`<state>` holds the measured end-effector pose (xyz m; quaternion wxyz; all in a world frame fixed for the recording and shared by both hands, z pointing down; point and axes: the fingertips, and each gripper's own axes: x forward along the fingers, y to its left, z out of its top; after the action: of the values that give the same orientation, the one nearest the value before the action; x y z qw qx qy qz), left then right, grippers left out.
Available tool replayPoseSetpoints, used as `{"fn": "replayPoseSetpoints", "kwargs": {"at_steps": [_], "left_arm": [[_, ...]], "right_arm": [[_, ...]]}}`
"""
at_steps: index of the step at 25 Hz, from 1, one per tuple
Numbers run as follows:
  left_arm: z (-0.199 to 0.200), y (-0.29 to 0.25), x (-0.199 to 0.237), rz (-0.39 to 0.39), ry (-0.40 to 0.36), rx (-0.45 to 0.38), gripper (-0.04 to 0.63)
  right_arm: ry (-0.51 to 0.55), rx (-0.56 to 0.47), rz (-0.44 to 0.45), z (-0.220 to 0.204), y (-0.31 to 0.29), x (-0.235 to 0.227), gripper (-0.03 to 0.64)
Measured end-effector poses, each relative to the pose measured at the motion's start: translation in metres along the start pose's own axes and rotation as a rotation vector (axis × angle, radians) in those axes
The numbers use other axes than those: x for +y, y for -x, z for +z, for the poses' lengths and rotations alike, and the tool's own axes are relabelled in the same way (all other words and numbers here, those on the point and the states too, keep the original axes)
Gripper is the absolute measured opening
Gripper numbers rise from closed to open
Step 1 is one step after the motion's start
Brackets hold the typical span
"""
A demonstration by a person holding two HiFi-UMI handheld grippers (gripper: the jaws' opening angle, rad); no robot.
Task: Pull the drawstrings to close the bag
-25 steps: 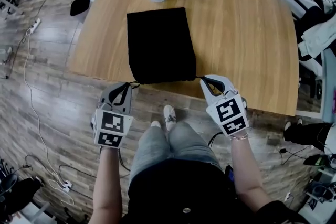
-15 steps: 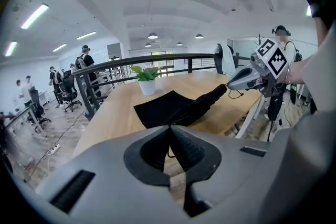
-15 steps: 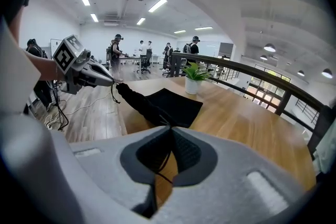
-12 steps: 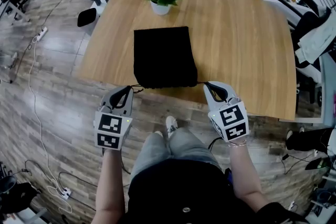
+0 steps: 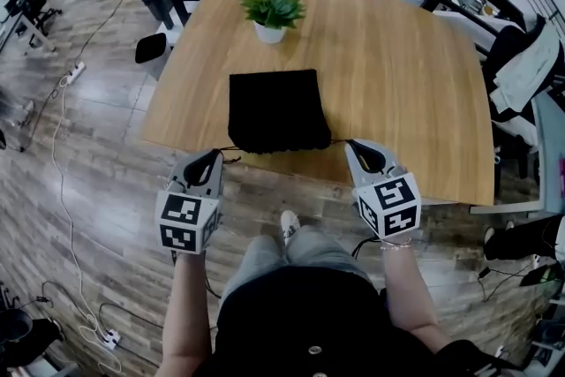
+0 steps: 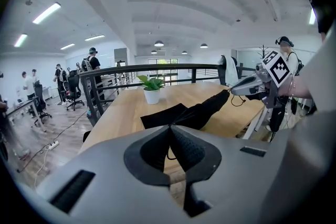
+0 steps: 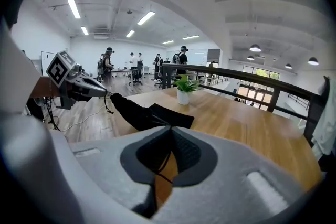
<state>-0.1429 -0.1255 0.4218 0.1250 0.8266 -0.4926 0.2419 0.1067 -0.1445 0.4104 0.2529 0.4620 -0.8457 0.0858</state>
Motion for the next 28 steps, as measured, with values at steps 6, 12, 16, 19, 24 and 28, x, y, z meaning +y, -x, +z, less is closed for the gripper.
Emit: {"fn": "replayPoseSetpoints", "kwargs": {"at_steps": [6, 12, 16, 19, 24, 28], "left_arm": [[0.014, 0.008, 0.005, 0.015, 0.020, -0.032, 0.020], [0.020, 0.014, 0.011, 0.036, 0.032, -0.061, 0.021], [0.024, 0.016, 0.015, 0.049, 0.042, -0.083, 0.021], [0.028, 0.018, 0.017, 0.058, 0.048, -0.097, 0.021], [0.031, 0.022, 0.020, 0.067, 0.067, -0.117, 0.021], [0.033, 0.024, 0.025, 0.091, 0.082, -0.138, 0.021]], "right_arm": [[-0.033, -0.047, -0.031, 0.010, 0.008, -0.005, 0.002], [-0.051, -0.068, -0.049, 0.013, 0.013, -0.011, 0.002], [-0.060, -0.083, -0.063, 0.015, 0.017, -0.015, 0.002], [-0.075, -0.098, -0.070, 0.019, 0.020, -0.018, 0.002], [-0.105, -0.121, -0.092, 0.021, 0.024, -0.023, 0.002], [-0.128, -0.142, -0.112, 0.024, 0.026, -0.028, 0.002]]}}
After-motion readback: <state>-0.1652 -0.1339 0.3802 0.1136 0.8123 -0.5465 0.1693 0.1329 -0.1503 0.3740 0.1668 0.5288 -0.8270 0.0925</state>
